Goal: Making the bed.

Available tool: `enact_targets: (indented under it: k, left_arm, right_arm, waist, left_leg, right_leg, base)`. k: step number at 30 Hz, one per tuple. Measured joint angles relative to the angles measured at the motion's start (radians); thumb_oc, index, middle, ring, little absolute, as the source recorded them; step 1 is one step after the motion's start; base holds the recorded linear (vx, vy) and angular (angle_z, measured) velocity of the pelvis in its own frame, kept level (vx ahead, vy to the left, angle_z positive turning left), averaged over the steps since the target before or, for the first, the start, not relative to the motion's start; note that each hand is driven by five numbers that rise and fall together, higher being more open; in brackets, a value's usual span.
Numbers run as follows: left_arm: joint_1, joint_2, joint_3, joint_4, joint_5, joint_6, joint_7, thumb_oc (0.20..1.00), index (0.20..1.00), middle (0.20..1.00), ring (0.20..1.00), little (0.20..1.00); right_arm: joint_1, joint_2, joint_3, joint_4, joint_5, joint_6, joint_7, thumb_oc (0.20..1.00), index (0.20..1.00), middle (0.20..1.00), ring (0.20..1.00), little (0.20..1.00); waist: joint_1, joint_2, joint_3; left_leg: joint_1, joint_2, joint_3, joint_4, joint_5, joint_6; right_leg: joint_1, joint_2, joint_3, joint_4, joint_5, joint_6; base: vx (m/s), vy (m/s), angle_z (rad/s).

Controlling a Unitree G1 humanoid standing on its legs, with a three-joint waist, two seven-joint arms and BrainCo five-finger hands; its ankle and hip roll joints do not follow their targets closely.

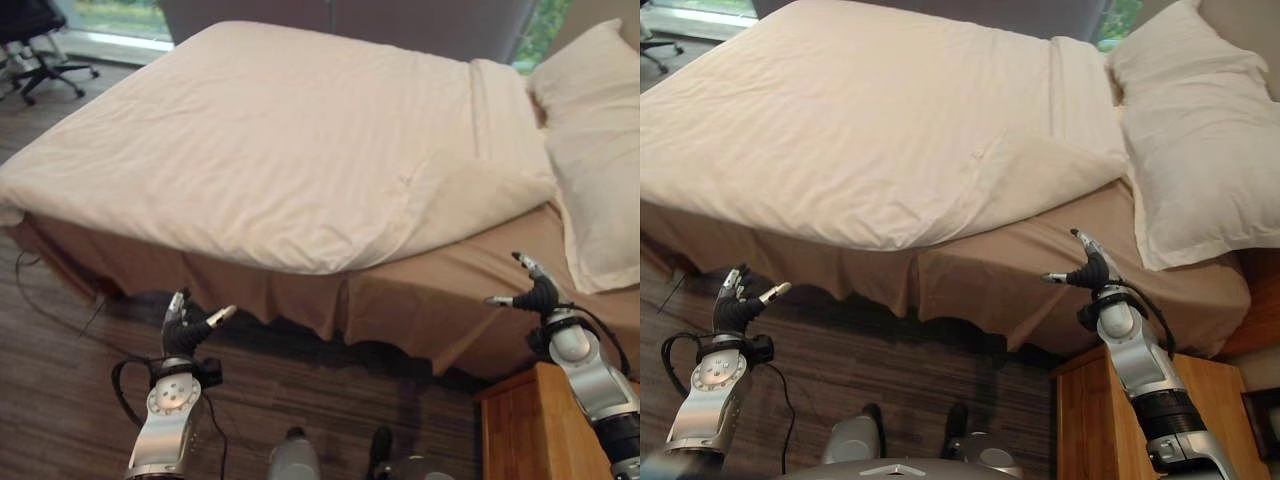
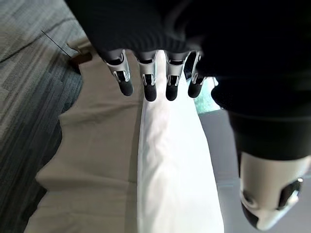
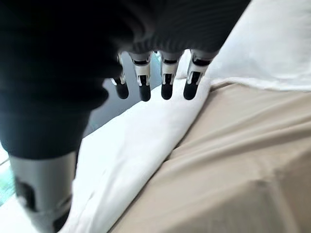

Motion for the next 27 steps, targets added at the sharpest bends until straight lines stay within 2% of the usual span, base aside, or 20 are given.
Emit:
enact_targets:
  k: [1,2,3,4,6,8,9,10,12,13,14,15,16,18,21,22,24,25,26,27]
  left_arm:
    - [-0.013,0.005,-0.005,-0.006,0.0,-0.002,-0.001,1.0,1.0,1.0,1.0,1.0]
    - [-0.046,0.036,-0.003,-0.013,0.0,-0.009,0.001,1.0,1.0,1.0,1.0,1.0]
    - [-0.062,0.035,-0.003,-0.021,0.0,-0.014,0.007,1.0,1.0,1.0,1.0,1.0]
    - [-0.062,0.036,-0.003,-0.02,0.0,-0.016,0.008,1.0,1.0,1.0,1.0,1.0]
    - [-0.063,0.034,0.015,-0.013,-0.008,-0.02,0.012,1.0,1.0,1.0,1.0,1.0]
    - [-0.047,0.035,0.016,-0.01,-0.027,-0.024,0.014,1.0,1.0,1.0,1.0,1.0]
    - [-0.032,0.036,0.011,-0.004,-0.027,-0.024,0.015,1.0,1.0,1.0,1.0,1.0]
    - [-0.029,0.031,0.009,0.009,-0.027,-0.025,0.018,1.0,1.0,1.0,1.0,1.0]
    - [-0.058,0.048,-0.006,0.068,-0.028,-0.018,0.018,1.0,1.0,1.0,1.0,1.0]
    - [-0.081,0.082,-0.044,0.078,-0.037,-0.01,0.017,1.0,1.0,1.0,1.0,1.0]
    - [-0.092,0.101,-0.068,0.077,-0.037,-0.011,0.015,1.0,1.0,1.0,1.0,1.0]
    - [-0.107,0.106,-0.074,0.076,-0.037,-0.012,0.012,1.0,1.0,1.0,1.0,1.0]
    - [-0.126,0.117,-0.078,0.083,-0.039,-0.015,0.018,1.0,1.0,1.0,1.0,1.0]
    - [-0.174,0.14,-0.082,0.092,-0.039,-0.016,0.018,1.0,1.0,1.0,1.0,1.0]
    - [-0.245,0.184,-0.08,0.154,-0.04,-0.02,0.028,1.0,1.0,1.0,1.0,1.0]
    - [-0.262,0.18,-0.072,0.169,-0.044,-0.021,0.03,1.0,1.0,1.0,1.0,1.0]
    - [-0.281,0.179,-0.093,0.179,-0.07,-0.024,0.028,1.0,1.0,1.0,1.0,1.0]
    - [-0.283,0.183,-0.1,0.177,-0.071,-0.031,0.028,1.0,1.0,1.0,1.0,1.0]
    - [-0.279,0.198,-0.1,0.175,-0.071,-0.032,0.029,1.0,1.0,1.0,1.0,1.0]
    - [-0.266,0.171,-0.082,0.173,-0.075,-0.036,0.036,1.0,1.0,1.0,1.0,1.0]
  right_arm:
    - [-0.027,-0.005,0.008,0.017,0.0,0.001,0.002,1.0,1.0,1.0,1.0,1.0]
    - [-0.029,0.015,0.015,0.024,-0.001,0.001,0.003,1.0,1.0,1.0,1.0,1.0]
    - [-0.032,0.019,0.017,0.027,-0.001,-0.001,0.005,1.0,1.0,1.0,1.0,1.0]
    - [-0.037,0.021,0.017,0.03,-0.001,-0.001,0.005,1.0,1.0,1.0,1.0,1.0]
    - [-0.114,0.043,0.051,0.078,-0.001,0.003,0.006,1.0,1.0,1.0,1.0,1.0]
    - [-0.123,0.072,0.051,0.103,0.0,-0.01,0.002,1.0,1.0,1.0,1.0,1.0]
    - [-0.126,0.104,0.056,0.155,0.003,-0.013,0.003,1.0,1.0,1.0,1.0,1.0]
    - [-0.116,0.117,0.077,0.173,0.005,-0.007,0.005,1.0,1.0,1.0,1.0,1.0]
    - [-0.102,0.125,0.12,0.179,0.022,-0.003,0.008,1.0,1.0,1.0,1.0,1.0]
    - [-0.099,0.132,0.131,0.177,0.024,0.003,0.007,1.0,1.0,1.0,1.0,1.0]
    - [-0.094,0.133,0.128,0.177,0.024,0.003,0.005,1.0,1.0,1.0,1.0,1.0]
    - [-0.091,0.131,0.127,0.179,0.025,0.007,0.003,1.0,1.0,1.0,1.0,1.0]
    - [-0.101,0.131,0.125,0.187,0.029,0.008,-0.001,1.0,1.0,1.0,1.0,1.0]
    - [-0.11,0.128,0.112,0.187,0.036,0.009,-0.009,1.0,1.0,1.0,1.0,1.0]
    - [-0.186,0.114,0.101,0.234,0.066,0.009,-0.037,1.0,1.0,1.0,1.0,1.0]
    - [-0.203,0.098,0.086,0.235,0.068,0.009,-0.044,1.0,1.0,1.0,1.0,1.0]
    - [-0.201,0.047,0.061,0.235,0.059,0.025,-0.075,1.0,1.0,1.0,1.0,1.0]
    - [-0.208,0.002,0.06,0.235,0.054,0.033,-0.082,1.0,1.0,1.0,1.0,1.0]
    - [-0.224,-0.023,0.059,0.239,0.025,0.033,-0.087,1.0,1.0,1.0,1.0,1.0]
    - [-0.257,-0.024,0.052,0.276,-0.023,0.031,-0.122,1.0,1.0,1.0,1.0,1.0]
  waist:
    - [0.018,0.027,0.003]
    - [0.021,-0.02,0.009]
    - [-0.001,-0.032,0.016]
    - [0.007,-0.031,0.014]
    - [0.011,-0.034,0.012]
    - [0.012,-0.018,-0.006]
    - [0.024,-0.007,-0.035]
    - [0.044,-0.001,-0.043]
    - [0.028,-0.019,-0.045]
    - [-0.021,-0.022,-0.044]
    - [-0.043,-0.027,-0.046]
    - [-0.052,-0.029,-0.047]
    - [-0.054,-0.027,-0.045]
    - [-0.081,-0.033,-0.048]
    - [-0.105,-0.023,-0.041]
    - [-0.106,-0.016,-0.038]
    - [-0.133,-0.019,-0.019]
    - [-0.126,-0.023,-0.021]
    - [-0.117,-0.043,-0.025]
    - [-0.102,-0.031,-0.027]
  left_leg:
    - [0.014,0.008,-0.004,-0.039,0.066,0.056]
    - [0.011,-0.017,0.026,-0.025,0.072,0.062]
    - [-0.018,0.012,0.079,0.024,0.073,0.057]
    - [-0.022,0.011,0.075,0.021,0.073,0.052]
    - [-0.003,0.0,0.064,-0.08,0.085,0.067]
    - [0.025,-0.002,0.035,-0.128,0.095,0.081]
    - [0.04,-0.005,0.016,-0.12,0.115,0.108]
    - [0.065,-0.005,0.057,-0.129,0.142,0.129]
    - [0.094,-0.041,0.082,-0.133,0.138,0.156]
    - [0.133,-0.069,0.072,-0.154,0.13,0.201]
    - [0.149,-0.08,0.076,-0.161,0.145,0.213]
    - [0.171,-0.087,0.065,-0.161,0.115,0.222]
    - [0.195,-0.097,0.06,-0.163,0.088,0.216]
    - [0.201,-0.099,0.049,-0.16,0.098,0.225]
    - [0.203,-0.098,-0.014,-0.16,0.061,0.197]
    - [0.203,-0.093,-0.025,-0.159,0.052,0.188]
    - [0.236,-0.104,-0.127,-0.161,0.023,0.162]
    - [0.25,-0.101,-0.155,-0.165,0.006,0.147]
    - [0.271,-0.104,-0.168,-0.166,0.002,0.123]
    - [0.296,-0.072,-0.188,-0.166,-0.013,0.096]
  right_leg:
    - [-0.041,0.006,-0.005,0.2,-0.064,0.0]
    - [-0.027,-0.041,0.029,0.288,-0.191,0.013]
    - [0.017,-0.04,0.008,0.227,-0.198,-0.004]
    - [0.023,-0.04,0.013,0.207,-0.193,0.001]
    - [0.107,-0.043,0.047,0.05,-0.11,0.013]
    - [0.164,-0.044,0.068,-0.015,-0.09,0.031]
    - [0.16,-0.058,0.092,-0.006,-0.109,0.055]
    - [0.127,-0.084,0.099,0.086,-0.132,0.052]
    - [0.037,-0.135,0.091,0.313,-0.164,0.106]
    - [-0.124,-0.197,0.094,0.663,-0.085,0.127]
    - [-0.167,-0.225,0.091,0.753,-0.062,0.133]
    - [-0.189,-0.238,0.096,0.762,-0.065,0.141]
    - [-0.219,-0.261,0.075,0.728,-0.092,0.137]
    - [-0.222,-0.267,0.038,0.564,-0.085,0.129]
    - [-0.199,-0.195,0.044,0.103,-0.011,0.122]
    - [-0.182,-0.152,0.093,-0.089,0.039,0.13]
    - [-0.16,-0.137,0.17,-0.139,0.149,0.161]
    - [-0.136,-0.134,0.213,-0.136,0.157,0.151]
    - [-0.098,-0.145,0.199,-0.136,0.15,0.148]
    - [-0.059,-0.123,0.172,-0.132,0.222,0.101]
  base:
    - [0.28,0.114,-0.2]
    - [0.35,0.14,0.6]
    - [0.42,0.132,0.76]
    - [0.4,0.131,0.53]
    - [0.43,0.122,-0.14]
    - [0.47,0.155,-0.29]
    - [0.45,0.199,-0.84]
    - [0.28,0.193,-0.9]
    - [0.26,0.159,-0.31]
    - [0.26,0.077,0.31]
    - [0.28,0.015,0.44]
    - [0.19,-0.016,0.1]
    - [0.17,-0.052,0.04]
    - [0.21,-0.114,0.36]
    - [0.38,-0.237,0.42]
    - [0.29,-0.207,0.64]
    - [0.36,-0.282,1.26]
    - [0.38,-0.34,1.32]
    - [0.39,-0.358,0.85]
    - [0.28,-0.268,0.82]
